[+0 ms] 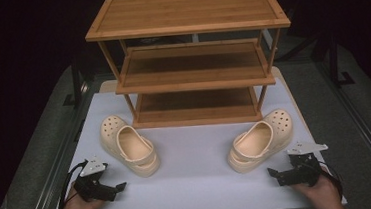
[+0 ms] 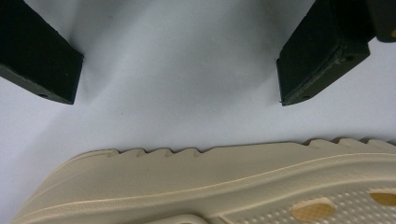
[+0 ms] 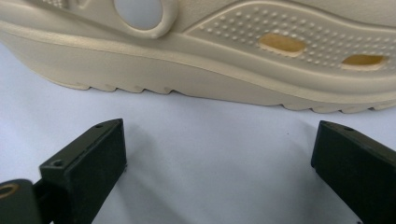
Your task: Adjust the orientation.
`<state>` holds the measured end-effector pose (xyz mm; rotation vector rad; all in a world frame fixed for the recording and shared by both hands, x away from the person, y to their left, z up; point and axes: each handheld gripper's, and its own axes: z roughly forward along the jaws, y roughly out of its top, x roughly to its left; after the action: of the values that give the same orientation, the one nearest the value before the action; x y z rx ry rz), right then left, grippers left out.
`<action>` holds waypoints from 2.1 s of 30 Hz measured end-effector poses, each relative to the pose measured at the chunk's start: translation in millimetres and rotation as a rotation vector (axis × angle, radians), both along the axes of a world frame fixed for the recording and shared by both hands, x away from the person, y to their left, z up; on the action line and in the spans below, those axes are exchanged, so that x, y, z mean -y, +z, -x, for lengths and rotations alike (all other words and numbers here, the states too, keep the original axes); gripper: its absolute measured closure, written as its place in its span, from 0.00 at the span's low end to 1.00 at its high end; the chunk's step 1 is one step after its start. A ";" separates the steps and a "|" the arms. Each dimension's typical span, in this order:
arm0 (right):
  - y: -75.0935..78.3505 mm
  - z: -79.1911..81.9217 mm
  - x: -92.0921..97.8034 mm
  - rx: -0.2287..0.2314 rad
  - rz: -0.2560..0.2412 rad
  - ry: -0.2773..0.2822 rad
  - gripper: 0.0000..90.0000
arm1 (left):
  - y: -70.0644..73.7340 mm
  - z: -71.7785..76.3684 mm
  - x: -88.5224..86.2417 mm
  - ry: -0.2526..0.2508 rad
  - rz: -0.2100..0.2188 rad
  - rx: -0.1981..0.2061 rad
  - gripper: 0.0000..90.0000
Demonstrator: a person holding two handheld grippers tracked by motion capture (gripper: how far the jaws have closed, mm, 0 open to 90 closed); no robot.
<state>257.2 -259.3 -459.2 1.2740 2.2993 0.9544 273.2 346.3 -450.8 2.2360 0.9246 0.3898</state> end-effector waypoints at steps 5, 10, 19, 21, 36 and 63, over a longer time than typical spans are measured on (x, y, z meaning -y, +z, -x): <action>-0.1 0.2 0.1 0.001 -0.001 0.000 0.03 | 0.0 0.1 0.1 0.000 0.002 0.001 0.00; -0.1 0.1 0.1 0.001 -0.001 0.000 0.03 | 0.6 0.2 0.0 0.000 -0.002 0.000 0.00; -0.2 0.2 0.1 0.001 -0.002 0.000 0.03 | 3.7 4.5 -4.3 0.040 0.025 -0.010 0.00; -0.2 0.2 0.2 0.001 -0.002 0.000 0.03 | 6.7 6.2 -7.8 0.035 0.035 -0.005 0.10; -0.2 0.2 0.2 0.001 -0.003 -0.001 0.03 | 32.8 -0.2 -16.8 0.062 0.050 -0.022 0.51; -0.3 0.2 0.4 0.002 -0.003 0.000 0.03 | 77.9 -56.4 -25.5 0.131 0.027 -0.015 1.00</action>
<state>257.0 -259.7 -459.5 1.2737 2.2967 0.9588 329.6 371.8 -372.9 2.1637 1.0810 0.4180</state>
